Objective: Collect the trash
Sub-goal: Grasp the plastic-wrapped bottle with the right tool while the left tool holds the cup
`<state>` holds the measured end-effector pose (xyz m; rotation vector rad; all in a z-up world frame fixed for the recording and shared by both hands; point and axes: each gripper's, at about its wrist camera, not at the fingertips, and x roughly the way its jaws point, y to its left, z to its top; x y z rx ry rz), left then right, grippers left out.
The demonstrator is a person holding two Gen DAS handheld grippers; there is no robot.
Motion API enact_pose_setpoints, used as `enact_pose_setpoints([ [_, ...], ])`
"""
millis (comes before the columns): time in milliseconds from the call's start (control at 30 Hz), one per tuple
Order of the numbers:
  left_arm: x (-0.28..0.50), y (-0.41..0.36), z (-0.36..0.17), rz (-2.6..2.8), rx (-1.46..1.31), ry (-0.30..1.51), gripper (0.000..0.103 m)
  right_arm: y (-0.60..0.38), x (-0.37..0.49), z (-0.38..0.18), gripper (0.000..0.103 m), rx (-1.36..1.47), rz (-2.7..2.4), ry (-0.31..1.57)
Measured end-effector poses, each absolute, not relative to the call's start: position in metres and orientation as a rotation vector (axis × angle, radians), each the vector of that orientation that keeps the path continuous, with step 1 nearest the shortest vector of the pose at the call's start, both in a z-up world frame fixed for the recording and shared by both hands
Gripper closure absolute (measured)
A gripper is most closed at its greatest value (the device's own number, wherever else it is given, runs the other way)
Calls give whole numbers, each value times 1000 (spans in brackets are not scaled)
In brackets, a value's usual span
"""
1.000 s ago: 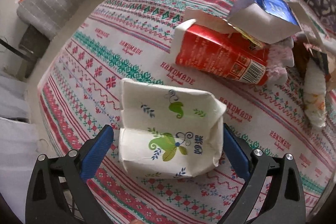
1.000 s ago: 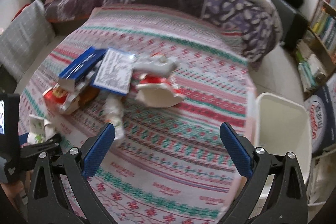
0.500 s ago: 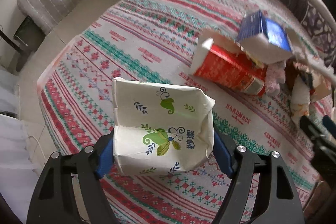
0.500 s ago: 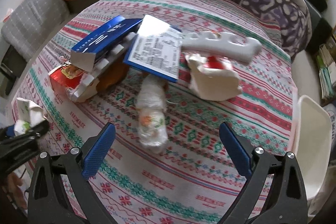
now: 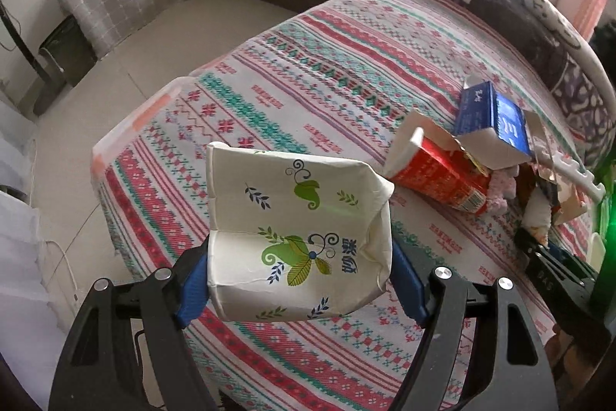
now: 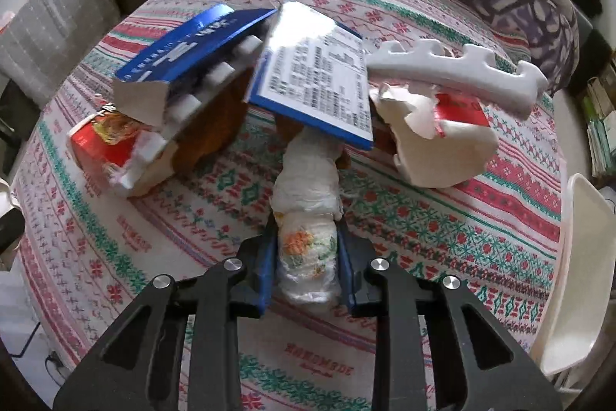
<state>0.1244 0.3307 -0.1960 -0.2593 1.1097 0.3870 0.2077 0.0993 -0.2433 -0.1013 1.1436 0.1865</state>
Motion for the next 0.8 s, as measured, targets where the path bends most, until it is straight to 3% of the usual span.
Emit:
enact_pose_setpoints([
  [533,115,327,-156,466,-229,922,27,102,179,-167,77,41,374,924],
  [800,111,310,-130,503,-180,788,27,96,165,-142,77,-20,319,757],
])
